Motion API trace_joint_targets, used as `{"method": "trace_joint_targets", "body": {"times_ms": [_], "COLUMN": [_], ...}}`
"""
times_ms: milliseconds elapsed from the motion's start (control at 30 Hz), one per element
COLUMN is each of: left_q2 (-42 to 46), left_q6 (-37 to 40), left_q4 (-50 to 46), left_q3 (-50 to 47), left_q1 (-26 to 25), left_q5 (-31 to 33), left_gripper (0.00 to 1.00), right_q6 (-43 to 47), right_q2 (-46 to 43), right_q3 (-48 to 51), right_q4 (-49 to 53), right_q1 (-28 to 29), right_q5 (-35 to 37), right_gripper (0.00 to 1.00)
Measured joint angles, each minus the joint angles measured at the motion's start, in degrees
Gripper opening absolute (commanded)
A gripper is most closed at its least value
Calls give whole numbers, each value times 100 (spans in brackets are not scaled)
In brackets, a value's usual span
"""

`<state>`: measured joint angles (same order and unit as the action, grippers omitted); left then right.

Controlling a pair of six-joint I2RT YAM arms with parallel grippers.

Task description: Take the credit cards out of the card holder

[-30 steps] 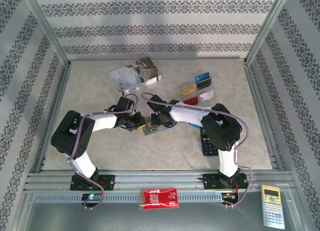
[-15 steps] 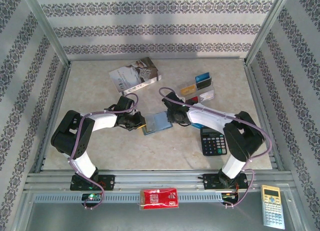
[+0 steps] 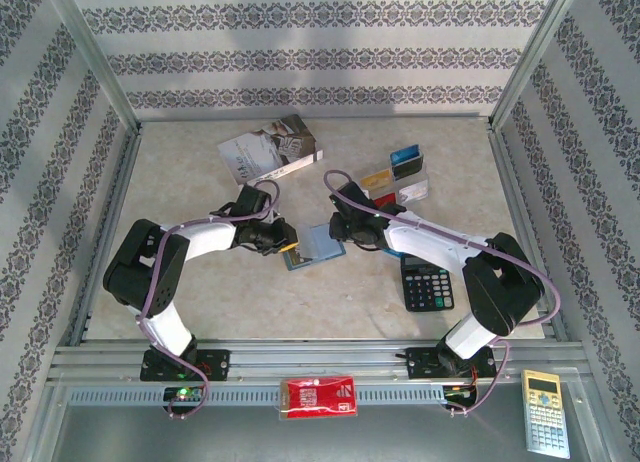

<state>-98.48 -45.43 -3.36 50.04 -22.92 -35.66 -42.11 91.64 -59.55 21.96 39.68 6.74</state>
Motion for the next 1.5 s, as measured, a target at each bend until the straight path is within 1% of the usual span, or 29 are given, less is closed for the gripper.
{"method": "trace_joint_targets", "body": {"times_ms": [133, 367, 500, 633, 700, 800, 1000, 1067, 1167, 1300, 1500], "left_q2": [-229, -837, -962, -968, -951, -763, 321, 621, 811, 798, 487], "left_q6": [-28, -140, -164, -173, -170, -173, -177, -175, -177, -177, -179], "left_q4": [37, 122, 125, 122, 90, 59, -125, -219, -354, -420, -411], "left_q3": [286, 815, 1038, 1143, 1143, 1014, 304, 116, -59, -201, -219], "left_q1": [-181, -417, -483, -490, -487, -455, -234, -170, -160, -160, -160], "left_q5": [-37, -20, -13, 22, 92, 267, 728, 929, 1158, 1259, 1152], "left_gripper": [22, 27, 31, 32, 32, 32, 33, 32, 27, 22, 15], "right_q6": [-72, -216, -262, -256, -229, -98, 138, 181, 199, 201, 199], "right_q2": [-42, -363, -374, -374, -372, -221, 686, 955, 1211, 1405, 1663], "right_q3": [199, 439, 509, 553, 551, 476, 46, -81, -188, -278, -404], "right_q4": [-96, -201, -258, -334, -446, -616, -1001, -1073, -1174, -1220, -1257], "right_q1": [-103, -315, -348, -358, -358, -356, -321, -271, -227, -203, -205], "right_q5": [-17, -20, -63, -208, -374, -822, -2039, -2347, -2675, -2918, -3038], "right_gripper": [36, 36, 36, 36, 36, 35, 33, 29, 26, 24, 20]}}
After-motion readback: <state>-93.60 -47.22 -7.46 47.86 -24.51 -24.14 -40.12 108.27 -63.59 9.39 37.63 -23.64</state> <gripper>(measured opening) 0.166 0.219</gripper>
